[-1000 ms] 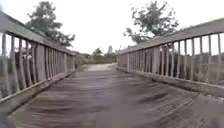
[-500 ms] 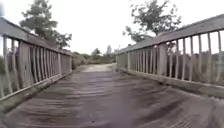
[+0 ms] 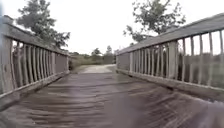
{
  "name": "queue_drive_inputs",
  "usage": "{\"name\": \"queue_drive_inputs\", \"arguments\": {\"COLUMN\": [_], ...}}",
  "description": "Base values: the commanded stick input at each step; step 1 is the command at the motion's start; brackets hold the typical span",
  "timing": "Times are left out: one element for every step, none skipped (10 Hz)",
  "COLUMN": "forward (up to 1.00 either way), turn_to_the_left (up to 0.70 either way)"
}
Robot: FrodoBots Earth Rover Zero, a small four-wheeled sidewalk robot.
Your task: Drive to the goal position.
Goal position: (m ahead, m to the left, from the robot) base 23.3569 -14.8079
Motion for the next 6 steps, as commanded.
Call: {"name": "queue_drive_inputs", "arguments": {"forward": [0.70, 0.70, 0.70, 0.70, 0.70, 0.70], "turn_to_the_left": [0.29, 0.35, 0.06, 0.01, 0.00, 0.00]}}
